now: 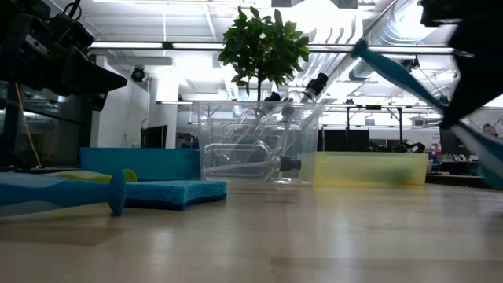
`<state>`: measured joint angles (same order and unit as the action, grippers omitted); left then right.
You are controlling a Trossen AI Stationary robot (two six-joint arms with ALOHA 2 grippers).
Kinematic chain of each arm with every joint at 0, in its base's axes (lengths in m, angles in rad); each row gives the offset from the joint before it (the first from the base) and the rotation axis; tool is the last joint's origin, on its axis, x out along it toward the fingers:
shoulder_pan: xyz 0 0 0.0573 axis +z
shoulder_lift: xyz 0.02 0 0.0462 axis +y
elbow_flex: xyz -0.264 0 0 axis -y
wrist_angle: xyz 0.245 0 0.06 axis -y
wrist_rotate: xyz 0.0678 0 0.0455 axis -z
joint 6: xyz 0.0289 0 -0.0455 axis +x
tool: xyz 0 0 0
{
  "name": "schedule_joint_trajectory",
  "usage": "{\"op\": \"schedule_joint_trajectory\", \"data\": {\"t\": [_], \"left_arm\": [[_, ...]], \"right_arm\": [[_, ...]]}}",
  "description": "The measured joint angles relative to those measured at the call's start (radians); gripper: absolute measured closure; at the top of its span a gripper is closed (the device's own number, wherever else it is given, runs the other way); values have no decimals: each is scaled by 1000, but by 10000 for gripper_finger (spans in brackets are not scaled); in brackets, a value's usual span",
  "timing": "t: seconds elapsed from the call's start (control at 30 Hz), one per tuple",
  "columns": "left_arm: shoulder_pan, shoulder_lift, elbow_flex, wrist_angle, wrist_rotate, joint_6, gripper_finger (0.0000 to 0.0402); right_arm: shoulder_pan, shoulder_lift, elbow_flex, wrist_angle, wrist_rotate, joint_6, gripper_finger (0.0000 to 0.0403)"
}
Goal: Pick & Place Kitchen Sink Supplies
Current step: Put the blue dish brush into the blue bin
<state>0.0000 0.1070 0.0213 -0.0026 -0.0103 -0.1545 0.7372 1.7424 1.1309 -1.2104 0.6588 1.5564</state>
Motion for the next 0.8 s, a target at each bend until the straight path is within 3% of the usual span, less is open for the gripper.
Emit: {"op": "schedule_joint_trajectory", "data": {"t": [0.4, 0.8], "left_arm": [[0, 0, 0, 3, -19, 0, 401], [0, 0, 0, 4, -25, -11, 401]], "right_arm": [[-81, -1, 2, 277, 253, -368, 363], [-200, -1, 2, 596, 259, -770, 363]]}}
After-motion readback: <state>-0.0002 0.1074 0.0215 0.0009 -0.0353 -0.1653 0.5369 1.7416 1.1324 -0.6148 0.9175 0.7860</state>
